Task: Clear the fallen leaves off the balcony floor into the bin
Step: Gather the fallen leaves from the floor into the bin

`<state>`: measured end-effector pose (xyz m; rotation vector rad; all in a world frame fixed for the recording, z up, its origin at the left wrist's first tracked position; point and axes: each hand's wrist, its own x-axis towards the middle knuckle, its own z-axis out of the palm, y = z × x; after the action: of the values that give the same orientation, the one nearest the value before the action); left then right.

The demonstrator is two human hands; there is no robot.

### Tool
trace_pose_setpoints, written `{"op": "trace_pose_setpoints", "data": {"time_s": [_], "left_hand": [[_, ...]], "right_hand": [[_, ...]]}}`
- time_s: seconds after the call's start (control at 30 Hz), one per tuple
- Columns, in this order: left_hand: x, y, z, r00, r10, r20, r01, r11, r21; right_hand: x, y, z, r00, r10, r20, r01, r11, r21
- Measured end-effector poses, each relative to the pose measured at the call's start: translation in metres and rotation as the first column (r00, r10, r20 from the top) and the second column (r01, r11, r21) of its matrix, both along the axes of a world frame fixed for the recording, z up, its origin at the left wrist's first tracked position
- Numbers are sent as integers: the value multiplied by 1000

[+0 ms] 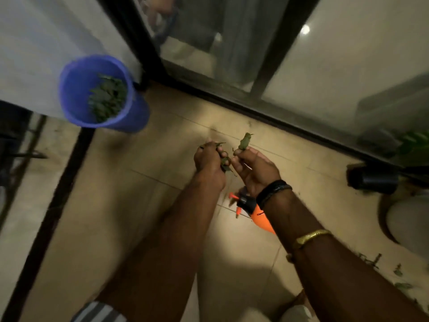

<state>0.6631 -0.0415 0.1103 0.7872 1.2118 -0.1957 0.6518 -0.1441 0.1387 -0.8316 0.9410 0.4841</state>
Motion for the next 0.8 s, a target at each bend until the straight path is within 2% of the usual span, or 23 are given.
{"op": "trace_pose_setpoints", "data": {"time_s": [0.2, 0.33, 0.5, 0.57, 0.67, 0.73, 0.8], "left_hand": [[28, 148, 49, 994, 93, 63, -97, 993, 71], [49, 241, 63, 990, 143, 17, -143, 978, 152], [76, 328, 58, 990, 140, 7, -139, 967, 212], [85, 361, 26, 992, 126, -21, -117, 962, 245], [89, 390, 37, 998, -24, -62, 36, 982, 188], [93, 398, 50, 998, -60, 4, 59, 989, 135], [97, 404, 45, 999, -34, 6, 33, 990, 134]], "right_hand": [[34, 151, 49, 991, 129, 44, -132, 989, 73], [62, 246, 52, 974, 217, 62, -220, 975, 41], [101, 340, 44, 935, 350, 65, -344, 935, -92], [119, 367, 32, 908, 412, 75, -393, 901, -182], [137, 394, 10, 852, 523, 34, -483, 809, -333], [142, 398, 5, 857, 514, -33, -494, 801, -339], [140, 396, 12, 871, 488, -58, -477, 813, -334]]}}
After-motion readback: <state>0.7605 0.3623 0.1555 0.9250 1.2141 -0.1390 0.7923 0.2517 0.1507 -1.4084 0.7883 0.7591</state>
